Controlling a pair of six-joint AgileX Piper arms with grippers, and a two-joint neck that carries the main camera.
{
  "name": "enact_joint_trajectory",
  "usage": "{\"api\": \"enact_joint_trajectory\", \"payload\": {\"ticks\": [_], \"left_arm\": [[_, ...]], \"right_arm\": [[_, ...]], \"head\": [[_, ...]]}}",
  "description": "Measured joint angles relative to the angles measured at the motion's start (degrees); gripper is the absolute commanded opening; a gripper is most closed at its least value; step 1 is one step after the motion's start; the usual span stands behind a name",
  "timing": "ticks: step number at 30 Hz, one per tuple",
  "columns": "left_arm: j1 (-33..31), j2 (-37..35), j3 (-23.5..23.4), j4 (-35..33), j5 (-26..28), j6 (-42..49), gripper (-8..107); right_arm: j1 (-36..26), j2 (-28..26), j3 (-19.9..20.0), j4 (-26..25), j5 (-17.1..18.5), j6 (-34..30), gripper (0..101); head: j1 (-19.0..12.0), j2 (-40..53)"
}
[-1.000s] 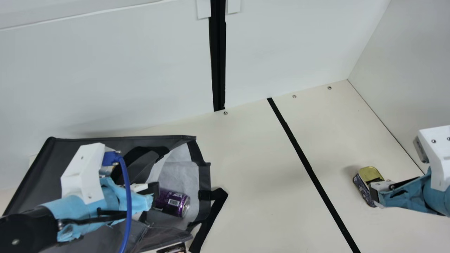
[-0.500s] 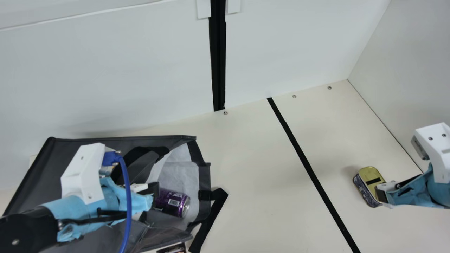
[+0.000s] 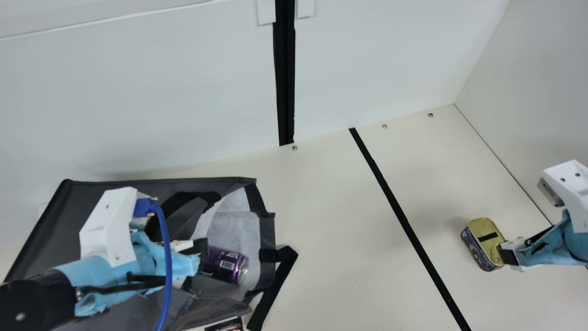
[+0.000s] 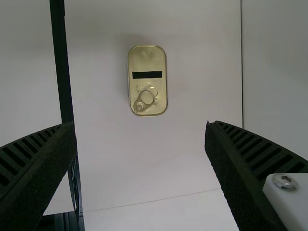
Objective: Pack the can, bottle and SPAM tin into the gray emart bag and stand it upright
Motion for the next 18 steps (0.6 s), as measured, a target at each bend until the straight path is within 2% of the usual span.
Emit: {"api": "enact_joint_trajectory", "payload": {"ticks": [15,18], "left_arm": [[0.0,0.0,0.0,0.0,0.0,0.0,-8],[0.0,0.0,0.0,0.0,0.0,0.0,-8]], "right_arm": [[-1.99,5.82,-0.56,1.69,-0.04,-5.3,95],[-1.58,7.37,0.02,1.81,-1.08,-5.52,95]], "head": [[0.0,0.0],[0.0,0.0]]}}
